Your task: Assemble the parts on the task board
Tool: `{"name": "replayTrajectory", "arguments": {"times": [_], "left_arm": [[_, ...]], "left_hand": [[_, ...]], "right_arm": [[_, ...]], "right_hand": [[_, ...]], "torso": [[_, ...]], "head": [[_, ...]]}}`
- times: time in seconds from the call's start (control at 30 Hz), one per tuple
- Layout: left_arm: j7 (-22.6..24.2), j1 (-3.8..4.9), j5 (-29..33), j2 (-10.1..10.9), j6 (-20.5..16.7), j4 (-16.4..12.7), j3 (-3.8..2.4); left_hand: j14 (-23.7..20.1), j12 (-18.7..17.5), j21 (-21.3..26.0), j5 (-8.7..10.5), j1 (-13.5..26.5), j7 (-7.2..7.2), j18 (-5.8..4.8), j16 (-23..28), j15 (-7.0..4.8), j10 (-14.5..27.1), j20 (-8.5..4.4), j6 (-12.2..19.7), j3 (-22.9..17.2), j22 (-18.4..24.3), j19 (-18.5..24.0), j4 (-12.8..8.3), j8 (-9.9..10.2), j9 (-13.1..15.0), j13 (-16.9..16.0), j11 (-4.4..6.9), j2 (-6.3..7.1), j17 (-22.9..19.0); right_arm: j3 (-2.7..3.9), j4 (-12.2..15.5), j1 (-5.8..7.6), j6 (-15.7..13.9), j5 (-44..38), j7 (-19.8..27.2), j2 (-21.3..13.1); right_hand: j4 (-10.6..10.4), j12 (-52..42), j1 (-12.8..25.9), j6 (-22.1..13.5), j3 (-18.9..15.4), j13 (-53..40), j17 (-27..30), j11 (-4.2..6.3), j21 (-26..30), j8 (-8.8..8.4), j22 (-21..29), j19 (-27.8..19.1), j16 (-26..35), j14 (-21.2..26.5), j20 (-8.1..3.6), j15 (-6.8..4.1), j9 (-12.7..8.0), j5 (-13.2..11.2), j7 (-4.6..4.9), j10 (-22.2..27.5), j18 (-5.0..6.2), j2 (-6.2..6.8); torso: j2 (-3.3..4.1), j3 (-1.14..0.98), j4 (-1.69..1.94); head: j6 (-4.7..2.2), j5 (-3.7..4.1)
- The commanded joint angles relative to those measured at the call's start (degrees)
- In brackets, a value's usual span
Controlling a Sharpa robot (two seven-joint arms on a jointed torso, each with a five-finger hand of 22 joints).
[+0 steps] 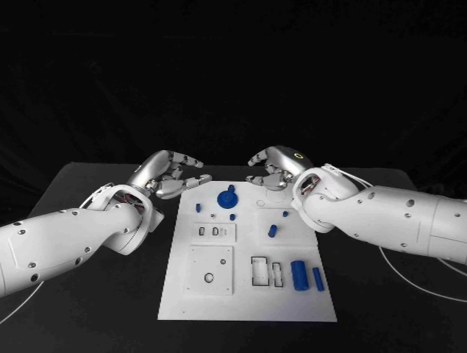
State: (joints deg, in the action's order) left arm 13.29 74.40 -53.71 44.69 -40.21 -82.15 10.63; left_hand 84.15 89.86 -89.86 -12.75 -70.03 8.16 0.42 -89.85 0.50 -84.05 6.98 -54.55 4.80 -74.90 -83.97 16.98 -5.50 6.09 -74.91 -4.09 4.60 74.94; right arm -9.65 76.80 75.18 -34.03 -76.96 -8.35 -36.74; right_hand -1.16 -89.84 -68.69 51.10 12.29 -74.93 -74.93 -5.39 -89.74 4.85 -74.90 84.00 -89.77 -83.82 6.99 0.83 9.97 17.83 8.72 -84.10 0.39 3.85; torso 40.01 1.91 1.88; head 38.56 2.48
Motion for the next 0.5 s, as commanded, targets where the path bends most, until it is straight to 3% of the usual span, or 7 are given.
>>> {"name": "replayTrajectory", "arguments": {"times": [0.03, 0.27, 0.5], "left_arm": [[0.5, 0.04, -0.2, -0.3, -0.1, 0.3, -0.03], [0.6, 0.0, -0.2, -0.4, -0.1, 0.6, -0.01], [0.7, -0.04, -0.2, -0.5, 0.0, 0.8, 0.0]], "left_hand": [[5.9, 0.1, -0.1, 0.34, -0.2, -0.08, -0.42, -0.1, 0.24, -6.0, 0.39, -0.3, -0.4, -15.1, -6.0, -0.1, 0.2, -0.1, -15.1, -0.23, -0.6, 15.1], [5.9, 0.1, -0.1, 0.36, -0.2, -0.08, -0.42, -0.1, 0.24, -6.0, 0.39, -0.3, -0.4, -15.1, -6.0, -0.1, 0.3, -0.1, -15.1, -0.23, -0.67, 15.1], [5.9, 0.1, -0.1, 0.36, -0.2, -0.08, -0.42, -0.1, 0.24, -6.0, 0.39, -0.3, -0.4, -15.1, -6.0, -0.1, 0.3, -0.1, -15.1, -0.23, -0.67, 15.1]], "right_arm": [[-0.12, 1.6, 0.31, 0.6, 9.2, 0.9, -3.0], [-0.24, 2.9, -0.08, 2.0, 13.5, 1.6, -9.4], [-0.37, 2.7, -1.0, 4.3, 14.2, 2.0, -12.1]], "right_hand": [[-0.5, -0.2, 0.6, 1.1, 0.1, -15.1, -15.1, 0.44, -0.3, 0.28, -15.1, 6.0, -0.2, -6.2, 0.04, -0.19, 0.1, -0.3, -0.11, -5.9, -0.39, -0.12], [-0.6, -0.2, 0.3, 3.2, 0.4, -15.1, -15.1, 0.92, -0.3, 0.61, -15.1, 6.0, -0.2, -6.2, -0.17, -0.48, 0.1, -1.1, -0.73, -5.9, -0.39, -0.62], [-0.5, -0.2, -0.8, 3.3, 0.6, -15.1, -15.1, 2.53, -0.3, -0.42, -15.1, 6.0, -0.2, -6.2, -1.2, -1.7, -0.6, -4.4, -2.57, -5.9, -0.39, -0.89]], "torso": [[-0.28, 0.01, -0.37], [-0.22, -0.17, -0.55], [-0.26, 0.0, -0.43]], "head": [[0.07, 0.69], [-0.05, 1.04], [0.18, 2.1]]}}
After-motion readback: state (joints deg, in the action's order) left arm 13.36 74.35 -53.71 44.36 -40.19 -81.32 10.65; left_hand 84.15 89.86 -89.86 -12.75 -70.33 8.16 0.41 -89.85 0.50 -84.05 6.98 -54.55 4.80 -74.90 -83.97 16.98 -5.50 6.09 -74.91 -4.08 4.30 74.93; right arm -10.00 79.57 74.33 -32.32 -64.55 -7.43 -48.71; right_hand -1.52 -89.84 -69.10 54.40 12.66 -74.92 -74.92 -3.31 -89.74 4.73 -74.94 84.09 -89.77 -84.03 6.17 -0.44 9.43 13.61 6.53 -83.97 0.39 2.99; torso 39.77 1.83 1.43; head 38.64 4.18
